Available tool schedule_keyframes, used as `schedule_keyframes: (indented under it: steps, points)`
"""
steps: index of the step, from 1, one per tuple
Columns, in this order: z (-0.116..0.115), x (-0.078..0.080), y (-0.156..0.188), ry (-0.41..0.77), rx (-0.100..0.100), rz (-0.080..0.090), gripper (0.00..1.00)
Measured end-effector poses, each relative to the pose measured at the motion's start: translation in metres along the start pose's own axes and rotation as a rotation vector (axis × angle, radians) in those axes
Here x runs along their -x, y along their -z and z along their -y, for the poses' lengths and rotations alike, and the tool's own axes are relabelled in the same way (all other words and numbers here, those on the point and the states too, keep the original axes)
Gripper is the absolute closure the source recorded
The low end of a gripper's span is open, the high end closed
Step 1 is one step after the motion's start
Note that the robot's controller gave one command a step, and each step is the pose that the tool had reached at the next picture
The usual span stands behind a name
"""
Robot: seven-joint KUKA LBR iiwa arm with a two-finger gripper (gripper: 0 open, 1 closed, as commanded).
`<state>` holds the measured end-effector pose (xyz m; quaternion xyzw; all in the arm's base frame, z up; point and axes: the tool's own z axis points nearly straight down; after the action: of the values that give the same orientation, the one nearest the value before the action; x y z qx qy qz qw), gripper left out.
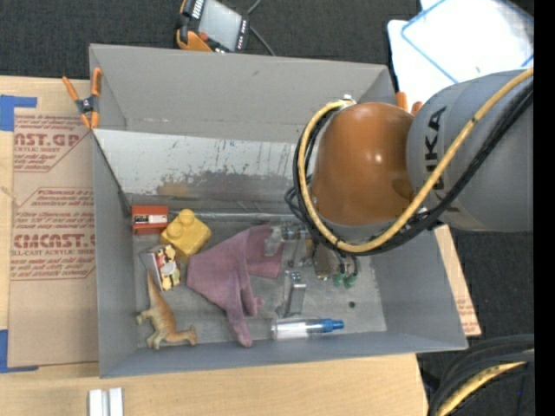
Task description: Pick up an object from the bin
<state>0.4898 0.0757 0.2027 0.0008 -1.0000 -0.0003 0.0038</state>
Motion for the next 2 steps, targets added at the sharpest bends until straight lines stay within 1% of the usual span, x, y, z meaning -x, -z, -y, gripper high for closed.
schedule_keyframes:
  steps: [1, 2]
  points:
    - [0.0, 0.002, 0.004, -0.002, 0.001, 0.009, 0.0]
    - [-0.006, 0.084, -0.135, -0.111, 0.003, 0.008, 0.0]
